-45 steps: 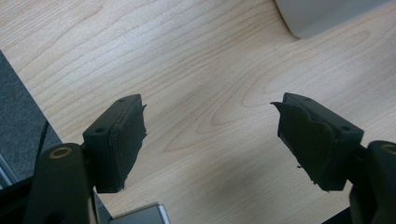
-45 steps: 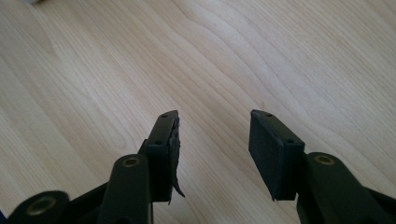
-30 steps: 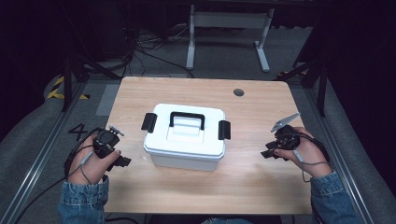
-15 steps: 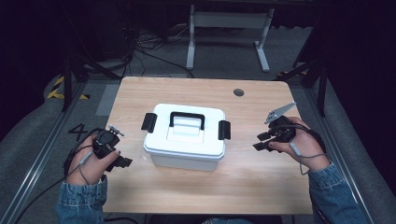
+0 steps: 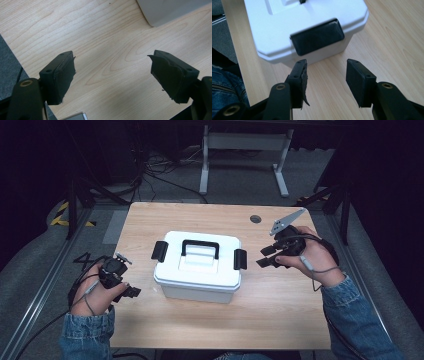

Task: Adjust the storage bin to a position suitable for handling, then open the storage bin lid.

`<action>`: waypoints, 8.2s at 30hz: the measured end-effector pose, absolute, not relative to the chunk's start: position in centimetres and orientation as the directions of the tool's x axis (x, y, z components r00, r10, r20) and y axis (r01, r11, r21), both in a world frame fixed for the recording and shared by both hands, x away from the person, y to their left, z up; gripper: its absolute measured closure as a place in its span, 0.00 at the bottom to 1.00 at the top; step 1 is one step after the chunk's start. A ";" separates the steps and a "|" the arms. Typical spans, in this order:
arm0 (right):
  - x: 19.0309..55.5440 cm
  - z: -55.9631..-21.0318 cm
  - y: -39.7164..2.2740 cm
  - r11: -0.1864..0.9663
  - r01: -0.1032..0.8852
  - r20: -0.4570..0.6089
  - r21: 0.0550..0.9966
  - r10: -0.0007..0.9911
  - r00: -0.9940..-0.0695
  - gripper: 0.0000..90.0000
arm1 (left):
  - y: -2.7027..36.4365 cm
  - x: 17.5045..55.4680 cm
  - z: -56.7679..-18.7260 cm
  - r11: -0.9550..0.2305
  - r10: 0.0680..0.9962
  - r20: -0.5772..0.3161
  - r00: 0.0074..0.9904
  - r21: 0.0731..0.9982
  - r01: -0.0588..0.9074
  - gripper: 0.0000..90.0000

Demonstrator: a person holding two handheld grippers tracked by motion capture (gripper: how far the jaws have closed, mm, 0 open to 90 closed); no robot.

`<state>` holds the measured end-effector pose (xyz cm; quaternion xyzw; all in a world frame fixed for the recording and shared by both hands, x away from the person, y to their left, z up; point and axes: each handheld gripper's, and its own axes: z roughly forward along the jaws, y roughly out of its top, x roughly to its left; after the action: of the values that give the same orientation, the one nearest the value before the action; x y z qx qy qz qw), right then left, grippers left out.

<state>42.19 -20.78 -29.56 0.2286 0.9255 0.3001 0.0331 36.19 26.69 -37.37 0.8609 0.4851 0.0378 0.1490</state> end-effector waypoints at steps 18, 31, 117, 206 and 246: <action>43.1 -28.1 -16.1 0.713 0.326 0.066 0.621 0.367 -0.928 0.55 | 26.9 36.1 -37.2 -0.484 0.846 -0.080 0.527 0.300 0.822 0.23; 44.8 -28.4 -11.9 0.690 0.285 0.076 0.666 0.317 -0.945 0.52 | 26.6 36.1 -37.0 -0.481 0.846 -0.084 0.527 0.308 0.821 0.23; 47.2 -24.5 -5.9 0.760 0.118 0.026 0.639 0.132 -0.991 0.94 | 26.6 36.8 -37.6 -0.496 0.835 -0.093 0.543 0.302 0.814 0.23; 52.9 -32.1 -30.7 0.604 0.505 0.067 0.617 0.599 -0.798 0.94 | 26.2 37.1 -38.2 -0.497 0.838 -0.101 0.537 0.268 0.826 0.21; 52.7 -41.9 -32.3 0.573 0.558 0.133 0.600 0.616 -0.776 0.94 | 26.1 37.3 -38.4 -0.502 0.836 -0.099 0.540 0.260 0.825 0.21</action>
<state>52.65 -32.26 -41.93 0.3315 0.8857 0.3220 0.0454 37.34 26.10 -38.42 0.8664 0.4792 0.0195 0.1390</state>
